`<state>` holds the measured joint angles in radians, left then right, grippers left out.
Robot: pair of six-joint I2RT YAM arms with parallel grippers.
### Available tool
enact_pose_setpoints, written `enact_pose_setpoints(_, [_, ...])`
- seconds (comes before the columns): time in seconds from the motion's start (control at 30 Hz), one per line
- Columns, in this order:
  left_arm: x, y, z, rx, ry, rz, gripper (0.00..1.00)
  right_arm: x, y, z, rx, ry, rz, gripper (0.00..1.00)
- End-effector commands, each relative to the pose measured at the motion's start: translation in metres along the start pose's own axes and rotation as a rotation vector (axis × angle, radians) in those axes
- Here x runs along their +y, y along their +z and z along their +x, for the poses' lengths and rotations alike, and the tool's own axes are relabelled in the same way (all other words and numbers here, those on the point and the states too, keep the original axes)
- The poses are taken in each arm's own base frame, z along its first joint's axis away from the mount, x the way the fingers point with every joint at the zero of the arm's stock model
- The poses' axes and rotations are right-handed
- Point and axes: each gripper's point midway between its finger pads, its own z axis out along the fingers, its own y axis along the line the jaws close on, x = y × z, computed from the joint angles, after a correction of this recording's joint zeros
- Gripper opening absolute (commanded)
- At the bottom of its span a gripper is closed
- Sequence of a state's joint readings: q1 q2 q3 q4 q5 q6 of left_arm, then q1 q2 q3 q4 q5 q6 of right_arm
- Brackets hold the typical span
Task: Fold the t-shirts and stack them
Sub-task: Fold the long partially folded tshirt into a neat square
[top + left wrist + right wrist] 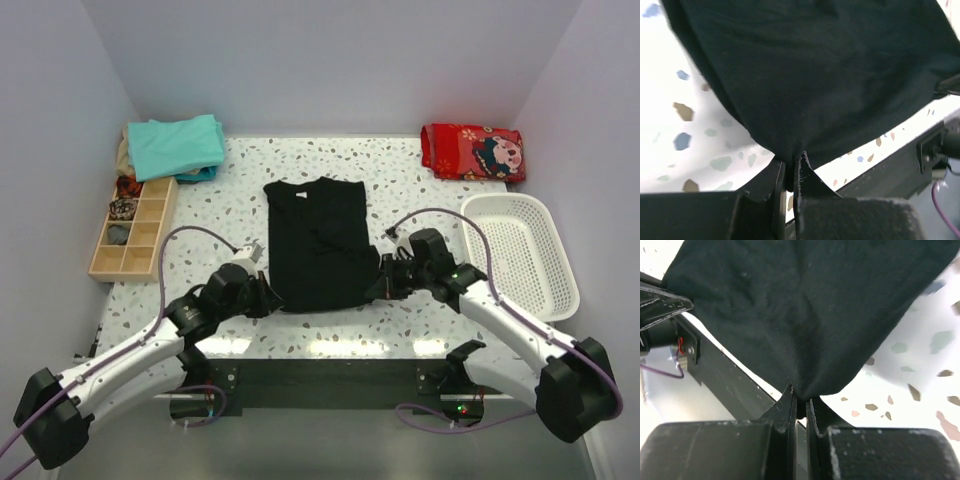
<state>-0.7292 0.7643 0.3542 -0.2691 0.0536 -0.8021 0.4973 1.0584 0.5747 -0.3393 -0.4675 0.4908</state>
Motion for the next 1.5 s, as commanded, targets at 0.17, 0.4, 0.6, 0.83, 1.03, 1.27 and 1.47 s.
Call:
enact_pose_setpoints(0.17, [-0.021,-0.001,-0.086,-0.183,0.059,-0.160,0.00,0.006,-0.015,-0.099,-0.188,-0.177,0.177,0.01])
enact_pose_setpoints(0.4, [-0.020,0.025,-0.158,-0.290,0.135,-0.296,0.00,-0.005,0.014,-0.165,-0.194,-0.195,0.200,0.01])
enact_pose_setpoints(0.6, [-0.001,0.043,-0.231,-0.386,0.123,-0.301,0.00,-0.014,0.037,-0.225,-0.209,-0.180,0.162,0.00])
enact_pose_setpoints(0.83, [0.010,0.086,-0.287,-0.400,0.139,-0.290,0.00,-0.026,0.069,-0.284,-0.212,-0.179,0.134,0.00])
enact_pose_setpoints(1.03, [0.030,0.126,-0.328,-0.440,0.124,-0.239,0.00,-0.054,0.097,-0.335,-0.232,-0.150,0.136,0.00])
enact_pose_setpoints(1.27, [0.062,0.181,-0.361,-0.430,0.139,-0.248,0.29,-0.112,0.133,-0.359,-0.242,-0.083,0.211,0.41])
enact_pose_setpoints(1.47, [0.085,0.176,-0.391,-0.533,0.127,-0.241,0.65,-0.136,0.101,-0.395,-0.448,-0.171,0.289,0.62])
